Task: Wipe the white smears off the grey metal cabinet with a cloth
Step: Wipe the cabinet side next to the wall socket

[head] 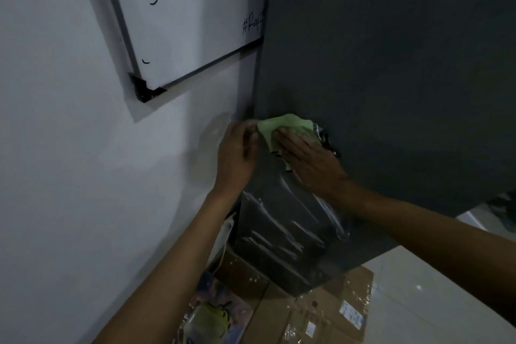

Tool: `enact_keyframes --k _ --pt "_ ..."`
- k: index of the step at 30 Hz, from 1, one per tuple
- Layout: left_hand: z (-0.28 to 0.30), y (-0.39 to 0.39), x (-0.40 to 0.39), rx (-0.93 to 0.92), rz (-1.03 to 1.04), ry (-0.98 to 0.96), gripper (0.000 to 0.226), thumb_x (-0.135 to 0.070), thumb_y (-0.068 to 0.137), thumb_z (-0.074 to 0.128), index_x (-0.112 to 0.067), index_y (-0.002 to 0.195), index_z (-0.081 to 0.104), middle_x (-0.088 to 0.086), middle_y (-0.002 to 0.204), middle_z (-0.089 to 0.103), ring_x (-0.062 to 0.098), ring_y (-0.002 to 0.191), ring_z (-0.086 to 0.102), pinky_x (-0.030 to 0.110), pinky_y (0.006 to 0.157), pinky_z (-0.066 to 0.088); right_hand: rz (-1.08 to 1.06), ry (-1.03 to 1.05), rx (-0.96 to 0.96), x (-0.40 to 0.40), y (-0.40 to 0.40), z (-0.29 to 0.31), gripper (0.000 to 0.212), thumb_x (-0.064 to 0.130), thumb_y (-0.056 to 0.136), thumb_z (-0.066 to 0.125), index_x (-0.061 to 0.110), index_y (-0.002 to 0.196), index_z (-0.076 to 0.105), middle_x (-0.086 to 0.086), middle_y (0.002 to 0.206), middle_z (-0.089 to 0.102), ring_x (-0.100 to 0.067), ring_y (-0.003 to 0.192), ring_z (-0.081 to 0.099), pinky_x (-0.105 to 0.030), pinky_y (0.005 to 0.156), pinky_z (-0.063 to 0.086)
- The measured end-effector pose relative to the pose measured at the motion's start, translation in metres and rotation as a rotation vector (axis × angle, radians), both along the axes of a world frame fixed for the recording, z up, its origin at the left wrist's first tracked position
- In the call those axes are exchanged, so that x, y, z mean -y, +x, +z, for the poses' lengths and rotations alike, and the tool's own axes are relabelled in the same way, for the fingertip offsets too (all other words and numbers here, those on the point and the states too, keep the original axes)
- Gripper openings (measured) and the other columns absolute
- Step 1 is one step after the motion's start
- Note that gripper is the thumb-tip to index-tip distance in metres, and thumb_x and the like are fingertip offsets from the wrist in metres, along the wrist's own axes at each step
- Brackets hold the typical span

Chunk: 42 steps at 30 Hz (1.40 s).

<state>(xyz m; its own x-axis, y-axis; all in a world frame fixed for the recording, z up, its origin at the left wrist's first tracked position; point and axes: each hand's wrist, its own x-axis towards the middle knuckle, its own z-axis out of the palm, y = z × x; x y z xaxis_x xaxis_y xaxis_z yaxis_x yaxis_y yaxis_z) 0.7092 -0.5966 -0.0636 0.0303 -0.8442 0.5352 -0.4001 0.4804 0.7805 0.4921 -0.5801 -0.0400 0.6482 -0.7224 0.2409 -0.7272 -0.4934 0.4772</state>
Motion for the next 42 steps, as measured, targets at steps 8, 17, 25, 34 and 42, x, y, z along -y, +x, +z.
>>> enact_keyframes --k 8,17,25,34,42 --pt "-0.07 0.024 -0.038 0.109 0.019 0.145 0.044 -0.009 0.103 0.062 -0.01 0.145 0.053 0.01 0.134 0.055 0.024 0.115 0.061 0.044 0.097 0.056 -0.005 -0.206 -0.012 0.003 0.004 -0.016 0.067 0.013 0.103 0.047 0.005 0.166 0.025 -0.01 0.174 0.021 -0.026 0.162 0.02 -0.042 0.133 0.016" --pt "-0.081 0.009 -0.03 0.263 0.015 0.005 0.055 -0.024 0.105 0.061 -0.009 0.155 0.044 0.015 0.156 0.042 0.031 0.144 0.041 0.049 0.12 0.037 -0.025 -0.247 0.037 0.013 0.001 -0.035 0.064 0.036 0.109 0.045 0.006 0.164 0.032 -0.01 0.176 0.018 -0.025 0.163 0.015 -0.042 0.133 0.011" --pt "-0.084 -0.002 0.015 0.336 0.083 -0.279 0.056 -0.017 0.1 0.062 -0.006 0.152 0.045 0.016 0.151 0.048 0.03 0.138 0.047 0.048 0.114 0.043 -0.018 -0.41 0.033 0.024 0.001 -0.051 0.072 0.035 0.106 0.042 0.008 0.168 0.019 -0.01 0.176 0.016 -0.025 0.164 0.012 -0.045 0.132 0.014" --pt "-0.116 -0.018 0.056 0.193 0.157 -0.658 0.042 -0.018 0.105 0.054 -0.004 0.144 0.049 0.013 0.144 0.053 0.023 0.135 0.051 0.034 0.116 0.04 -0.055 -0.559 0.062 0.031 0.004 -0.076 0.074 0.049 0.106 0.04 0.01 0.167 0.026 -0.009 0.174 0.022 -0.026 0.163 0.013 -0.045 0.132 0.013" --pt "-0.148 -0.031 0.079 0.234 0.194 -0.884 0.039 -0.018 0.105 0.048 0.002 0.139 0.051 0.018 0.137 0.056 0.028 0.126 0.055 0.042 0.109 0.046 -0.088 -0.625 0.013 0.027 0.002 -0.087 0.077 0.05 0.102 0.04 0.016 0.168 0.021 -0.003 0.177 0.012 -0.021 0.164 0.004 -0.043 0.132 0.002"
